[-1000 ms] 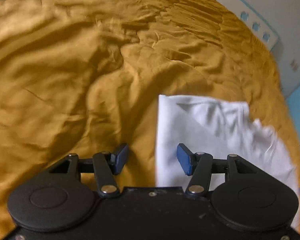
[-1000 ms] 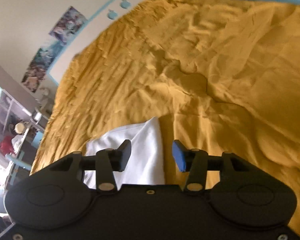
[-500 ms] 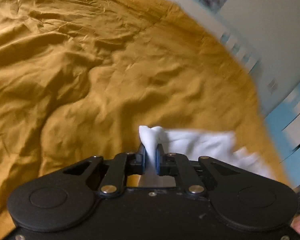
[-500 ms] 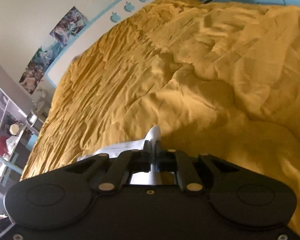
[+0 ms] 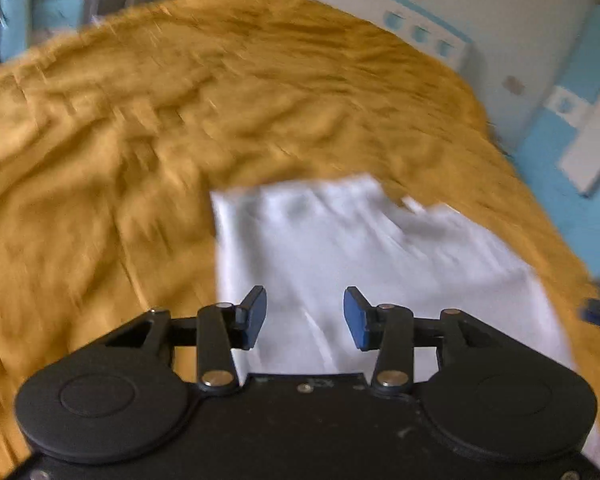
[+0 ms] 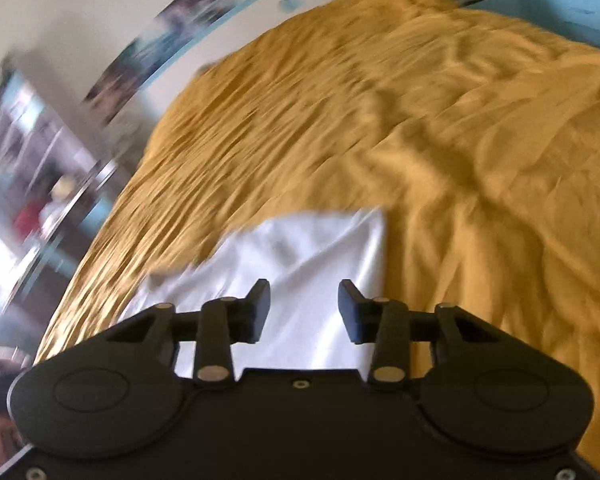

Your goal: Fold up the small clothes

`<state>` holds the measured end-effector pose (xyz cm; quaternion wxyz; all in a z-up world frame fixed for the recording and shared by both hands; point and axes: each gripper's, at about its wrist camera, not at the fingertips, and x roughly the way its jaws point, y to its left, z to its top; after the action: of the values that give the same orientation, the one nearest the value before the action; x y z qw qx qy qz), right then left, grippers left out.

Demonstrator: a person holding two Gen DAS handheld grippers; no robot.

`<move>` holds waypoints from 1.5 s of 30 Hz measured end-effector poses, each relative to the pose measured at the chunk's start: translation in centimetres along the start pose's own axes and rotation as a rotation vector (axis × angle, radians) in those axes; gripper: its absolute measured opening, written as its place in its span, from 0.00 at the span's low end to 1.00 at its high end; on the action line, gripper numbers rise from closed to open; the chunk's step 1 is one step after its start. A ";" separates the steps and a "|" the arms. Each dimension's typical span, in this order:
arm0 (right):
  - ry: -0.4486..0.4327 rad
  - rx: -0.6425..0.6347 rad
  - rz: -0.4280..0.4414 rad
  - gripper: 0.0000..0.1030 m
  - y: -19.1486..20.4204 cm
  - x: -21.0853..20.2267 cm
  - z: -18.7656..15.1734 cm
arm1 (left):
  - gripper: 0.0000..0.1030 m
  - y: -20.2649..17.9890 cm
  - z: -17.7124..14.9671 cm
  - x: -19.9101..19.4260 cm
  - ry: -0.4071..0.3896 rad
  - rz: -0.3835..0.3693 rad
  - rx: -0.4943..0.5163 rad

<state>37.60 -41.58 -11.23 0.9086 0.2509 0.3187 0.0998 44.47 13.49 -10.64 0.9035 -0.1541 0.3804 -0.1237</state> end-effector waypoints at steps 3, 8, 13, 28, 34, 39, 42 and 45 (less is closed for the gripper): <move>0.084 -0.073 0.016 0.36 1.5 -1.0 -2.6 | 0.43 -0.9 -3.2 0.2 0.118 -0.071 -0.021; 0.169 -0.117 -0.140 0.31 0.8 -0.2 -5.7 | 0.43 -1.2 -6.2 2.3 0.163 -0.017 0.024; 0.169 -0.045 -0.158 0.14 -2.1 -0.1 -6.8 | 0.44 -1.3 -7.1 3.8 0.165 0.009 0.065; 0.170 0.180 0.146 0.46 -2.7 -14.2 -9.4 | 0.49 -0.6 -10.2 -10.8 0.181 -0.041 0.104; 0.236 0.181 0.106 0.53 -4.7 -21.1 -14.9 | 0.51 4.8 -16.2 -18.8 0.169 -0.070 -0.135; 0.261 0.259 0.123 0.55 -6.3 -23.6 -18.7 | 0.52 7.0 -20.8 -21.5 0.177 -0.106 -0.279; 0.261 0.272 0.135 0.55 -6.3 -24.1 -20.1 | 0.52 7.2 -22.2 -22.9 0.173 -0.136 -0.323; 0.262 0.282 0.169 0.57 -5.9 -24.5 -20.6 | 0.54 7.1 -23.3 -23.5 0.199 -0.192 -0.380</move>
<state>5.72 -46.87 -15.13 0.8037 0.3862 0.4228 0.1617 12.30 23.72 -13.44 0.8003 -0.3440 0.4678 -0.1497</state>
